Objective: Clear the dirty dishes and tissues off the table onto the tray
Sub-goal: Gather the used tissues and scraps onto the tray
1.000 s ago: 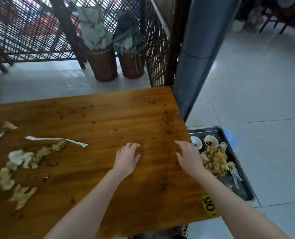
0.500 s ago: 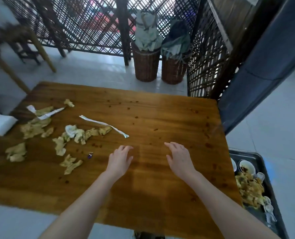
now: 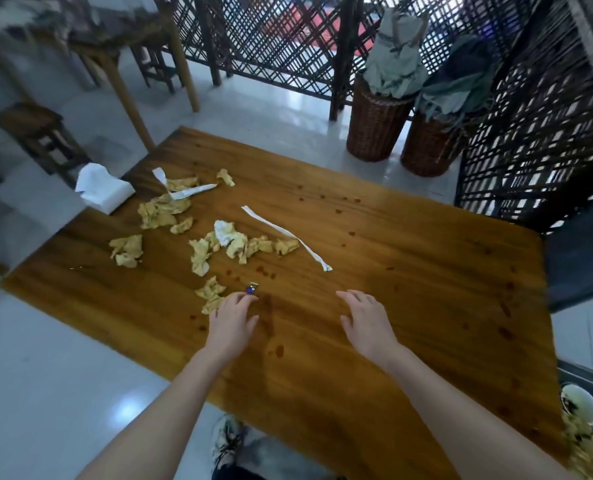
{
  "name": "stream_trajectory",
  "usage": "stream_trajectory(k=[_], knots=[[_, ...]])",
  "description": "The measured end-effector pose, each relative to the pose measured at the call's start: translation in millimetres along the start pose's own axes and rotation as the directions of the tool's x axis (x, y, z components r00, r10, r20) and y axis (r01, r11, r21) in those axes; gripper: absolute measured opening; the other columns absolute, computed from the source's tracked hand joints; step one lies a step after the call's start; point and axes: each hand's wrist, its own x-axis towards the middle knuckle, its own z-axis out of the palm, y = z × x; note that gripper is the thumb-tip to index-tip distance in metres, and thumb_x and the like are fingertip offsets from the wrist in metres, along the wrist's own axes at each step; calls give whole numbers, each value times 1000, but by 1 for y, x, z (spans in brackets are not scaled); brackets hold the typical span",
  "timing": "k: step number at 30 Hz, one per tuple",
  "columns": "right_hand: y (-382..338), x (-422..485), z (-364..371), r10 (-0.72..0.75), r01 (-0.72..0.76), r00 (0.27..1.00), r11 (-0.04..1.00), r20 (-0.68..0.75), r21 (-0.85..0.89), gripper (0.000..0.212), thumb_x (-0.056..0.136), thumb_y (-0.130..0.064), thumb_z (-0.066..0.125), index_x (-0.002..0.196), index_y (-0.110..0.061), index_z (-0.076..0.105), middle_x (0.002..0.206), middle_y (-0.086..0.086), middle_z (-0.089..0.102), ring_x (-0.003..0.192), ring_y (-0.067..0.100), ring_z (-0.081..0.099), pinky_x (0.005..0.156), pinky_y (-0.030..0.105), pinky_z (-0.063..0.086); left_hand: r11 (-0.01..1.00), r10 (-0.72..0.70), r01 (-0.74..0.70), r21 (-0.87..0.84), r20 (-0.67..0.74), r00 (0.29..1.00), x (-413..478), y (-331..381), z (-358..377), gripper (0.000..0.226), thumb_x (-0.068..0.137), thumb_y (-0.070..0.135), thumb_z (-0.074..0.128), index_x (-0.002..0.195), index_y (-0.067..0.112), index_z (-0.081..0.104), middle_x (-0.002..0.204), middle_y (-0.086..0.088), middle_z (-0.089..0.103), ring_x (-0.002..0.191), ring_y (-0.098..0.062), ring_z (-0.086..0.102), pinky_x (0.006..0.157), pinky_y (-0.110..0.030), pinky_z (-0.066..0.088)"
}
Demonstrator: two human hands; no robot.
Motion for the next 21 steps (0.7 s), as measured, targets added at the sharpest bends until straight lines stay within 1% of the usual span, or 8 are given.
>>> stream_trajectory(k=[4, 9, 13, 17, 21], knots=[[-37, 23, 17, 42, -42, 999, 999, 25, 6, 50, 93, -18, 57, 140, -24, 42, 141, -2, 46, 130, 19, 41, 108, 36, 36, 1000, 7, -7, -3, 13, 1000, 18, -42, -15, 36, 94, 32, 56, 130, 28, 52, 137, 4, 46, 126, -20, 44, 101, -43, 36], [-108, 49, 50, 123, -125, 991, 991, 58, 45, 52, 91, -20, 59, 140, -26, 42, 140, -4, 46, 127, 18, 43, 104, 33, 40, 998, 59, -59, -2, 34, 998, 50, -111, -46, 35, 93, 32, 57, 128, 30, 53, 135, 4, 47, 126, -19, 43, 101, -40, 36], [-157, 59, 81, 129, -139, 984, 987, 119, 77, 53, 91, -18, 58, 140, -27, 40, 140, -4, 44, 125, 19, 43, 102, 33, 40, 996, 89, -90, 6, 58, 994, 65, -152, -66, 37, 94, 29, 57, 131, 29, 51, 137, 4, 45, 127, -19, 42, 102, -40, 36], [-199, 71, 110, 124, -139, 975, 988, 186, 71, 60, 90, -9, 59, 142, -28, 37, 147, 0, 37, 131, 23, 38, 105, 36, 40, 992, 125, -124, -16, 74, 989, 80, -183, -77, 39, 94, 28, 57, 133, 28, 50, 138, 3, 45, 127, -19, 43, 102, -37, 36], [-221, 85, 129, 76, -85, 973, 996, 220, 34, 66, 88, -1, 56, 144, -28, 33, 151, 2, 31, 132, 26, 37, 105, 38, 39, 986, 156, -149, -73, 93, 983, 80, -196, -76, 39, 95, 29, 56, 133, 28, 49, 138, 4, 44, 128, -18, 42, 103, -37, 35]])
